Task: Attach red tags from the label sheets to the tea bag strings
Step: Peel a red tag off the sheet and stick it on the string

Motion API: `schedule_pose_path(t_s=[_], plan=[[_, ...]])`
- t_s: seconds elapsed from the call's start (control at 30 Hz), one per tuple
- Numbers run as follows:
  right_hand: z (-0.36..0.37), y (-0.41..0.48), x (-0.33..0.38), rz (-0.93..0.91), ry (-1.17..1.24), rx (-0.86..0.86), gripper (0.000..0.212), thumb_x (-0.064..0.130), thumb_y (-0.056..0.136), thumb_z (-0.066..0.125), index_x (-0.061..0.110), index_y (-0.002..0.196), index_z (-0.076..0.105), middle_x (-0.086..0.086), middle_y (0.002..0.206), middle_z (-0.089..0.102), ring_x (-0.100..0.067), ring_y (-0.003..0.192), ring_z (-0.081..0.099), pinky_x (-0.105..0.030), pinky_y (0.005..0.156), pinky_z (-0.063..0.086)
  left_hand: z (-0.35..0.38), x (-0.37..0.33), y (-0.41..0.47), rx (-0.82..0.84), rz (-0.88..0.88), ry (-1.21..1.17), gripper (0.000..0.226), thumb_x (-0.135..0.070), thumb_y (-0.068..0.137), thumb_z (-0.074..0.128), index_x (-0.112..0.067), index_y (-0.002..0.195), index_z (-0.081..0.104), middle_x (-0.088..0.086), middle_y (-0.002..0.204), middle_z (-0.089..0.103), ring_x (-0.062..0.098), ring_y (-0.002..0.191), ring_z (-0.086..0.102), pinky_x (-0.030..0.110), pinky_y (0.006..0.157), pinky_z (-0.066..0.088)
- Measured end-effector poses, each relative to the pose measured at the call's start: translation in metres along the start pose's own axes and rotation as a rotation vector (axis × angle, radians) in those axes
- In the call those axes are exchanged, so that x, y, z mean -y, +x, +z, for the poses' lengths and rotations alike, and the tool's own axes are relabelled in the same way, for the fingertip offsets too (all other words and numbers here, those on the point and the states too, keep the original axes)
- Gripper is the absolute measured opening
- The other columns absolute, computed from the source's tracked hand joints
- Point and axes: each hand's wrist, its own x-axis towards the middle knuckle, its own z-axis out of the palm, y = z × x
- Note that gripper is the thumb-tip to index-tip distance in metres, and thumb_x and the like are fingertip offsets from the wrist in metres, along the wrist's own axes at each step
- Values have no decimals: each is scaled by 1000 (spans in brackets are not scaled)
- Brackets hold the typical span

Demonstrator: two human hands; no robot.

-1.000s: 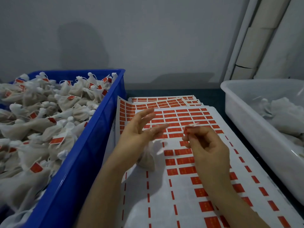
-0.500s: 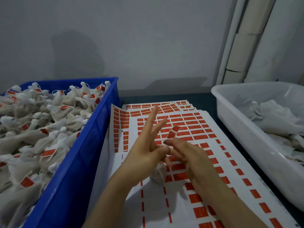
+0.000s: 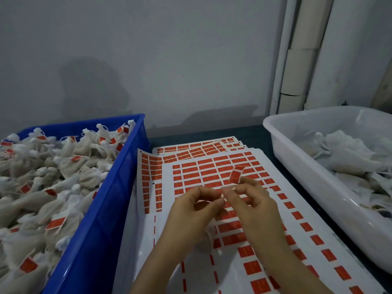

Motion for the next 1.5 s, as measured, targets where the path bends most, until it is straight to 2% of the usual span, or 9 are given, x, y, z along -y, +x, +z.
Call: schedule_pose_path(t_s=[0.1,0.27,0.4,0.5,0.7,0.9,1.1,1.3,1.5], plan=[[-1,-1,4,-17,49,-10,14,56,70,51,44,77,51,27,104,48,-2,91,51,-6,62,32,0,-2,-1,32,-48,-5,9,-17,82,69,-25,78,70,-8,73,72,10,68,70,14,61,53],[-12,2,9,29,258,-140,30,59,65,49,44,92,50,29,95,57,-4,86,62,-18,68,51,-1,-4,0,-17,-197,-225,4,-20,80,69,-17,82,72,-4,80,73,14,73,72,19,60,55],[-14,-1,9,-4,235,-73,24,54,66,51,39,84,56,31,79,64,0,78,64,-9,60,47,-5,-6,1,-7,-304,-435,15,-22,80,67,-12,90,71,2,93,74,20,85,72,38,78,58],[-9,-6,10,-80,218,31,19,49,66,53,37,79,59,42,79,59,14,83,58,-1,55,43,-4,-7,0,5,-323,-516,19,-23,76,69,-11,90,73,6,94,74,23,84,72,35,68,59],[-6,-7,7,-116,234,111,19,47,65,57,44,84,58,46,79,56,25,83,52,4,53,37,-1,-8,-2,66,-270,-539,14,-18,77,66,-17,86,77,7,97,74,24,88,71,30,64,57],[-4,-7,4,-120,290,105,31,47,63,61,42,94,57,42,84,59,20,83,56,0,52,40,-3,-8,-2,93,-267,-589,17,-22,73,66,-19,85,77,6,99,73,25,90,71,30,65,58],[-4,-8,3,-111,294,114,31,45,65,61,40,96,57,39,87,60,18,84,57,-2,53,42,-4,-9,-3,140,-261,-602,33,-25,71,67,-11,101,70,9,106,71,27,96,69,35,74,58],[-3,-8,3,-118,256,99,30,49,64,60,43,93,56,46,83,56,25,83,53,0,52,39,-5,-6,-2,143,-266,-584,27,-23,77,64,-11,101,71,9,107,71,26,98,69,36,75,58],[-3,-8,3,-137,238,109,28,46,65,59,43,92,56,44,83,57,23,84,53,1,53,39,-5,-5,-2,128,-265,-532,19,-23,81,62,-14,92,76,9,103,72,24,97,69,35,79,57]])
